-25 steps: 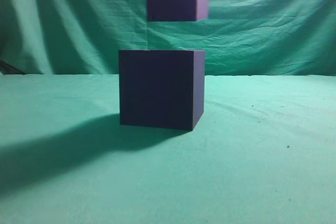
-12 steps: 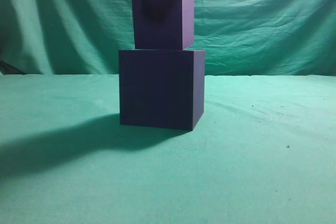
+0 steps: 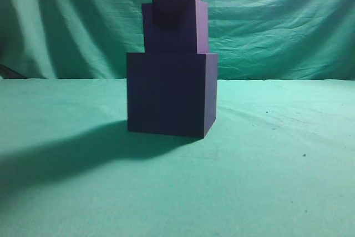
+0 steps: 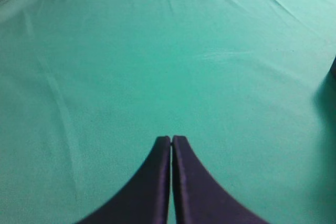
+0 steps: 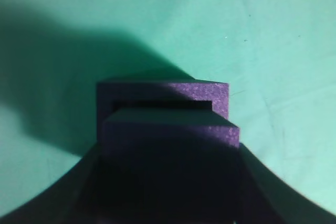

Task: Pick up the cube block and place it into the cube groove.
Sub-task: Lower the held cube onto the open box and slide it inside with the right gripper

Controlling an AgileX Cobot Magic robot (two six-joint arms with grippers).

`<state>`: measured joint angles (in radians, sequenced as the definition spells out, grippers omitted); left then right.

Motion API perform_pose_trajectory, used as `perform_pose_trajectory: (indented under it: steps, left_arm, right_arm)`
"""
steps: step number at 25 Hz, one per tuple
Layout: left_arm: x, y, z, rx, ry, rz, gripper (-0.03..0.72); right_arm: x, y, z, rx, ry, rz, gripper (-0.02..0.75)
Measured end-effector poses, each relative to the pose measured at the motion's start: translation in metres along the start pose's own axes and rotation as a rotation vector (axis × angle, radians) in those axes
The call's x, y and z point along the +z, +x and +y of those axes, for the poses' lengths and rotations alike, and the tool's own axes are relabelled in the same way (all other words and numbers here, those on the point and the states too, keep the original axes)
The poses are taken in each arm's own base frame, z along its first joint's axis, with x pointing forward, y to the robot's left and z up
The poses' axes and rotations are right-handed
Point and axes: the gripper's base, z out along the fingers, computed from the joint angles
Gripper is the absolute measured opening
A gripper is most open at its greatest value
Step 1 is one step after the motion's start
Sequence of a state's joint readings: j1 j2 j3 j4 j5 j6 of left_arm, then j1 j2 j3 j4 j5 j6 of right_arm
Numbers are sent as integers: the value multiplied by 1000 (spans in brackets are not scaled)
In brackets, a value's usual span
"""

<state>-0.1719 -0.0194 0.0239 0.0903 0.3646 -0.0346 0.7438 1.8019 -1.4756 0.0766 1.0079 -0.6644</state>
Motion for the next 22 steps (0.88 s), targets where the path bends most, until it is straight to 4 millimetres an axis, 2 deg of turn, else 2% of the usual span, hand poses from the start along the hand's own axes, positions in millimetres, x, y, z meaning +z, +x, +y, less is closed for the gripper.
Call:
perform_pose_trajectory:
  steps: [6, 14, 16, 19, 22]
  left_arm:
    - [0, 0, 0, 0, 0, 0, 0]
    - [0, 0, 0, 0, 0, 0, 0]
    - [0, 0, 0, 0, 0, 0, 0]
    - [0, 0, 0, 0, 0, 0, 0]
    - [0, 0, 0, 0, 0, 0, 0]
  right_arm:
    - [16, 0, 0, 4, -29, 31, 424]
    - [18, 1, 0, 26, -34, 38, 424]
    - [17, 0, 0, 41, -32, 37, 541]
    - [5, -6, -4, 80, -24, 28, 657]
    - [-28, -16, -12, 162, 23, 10, 643]
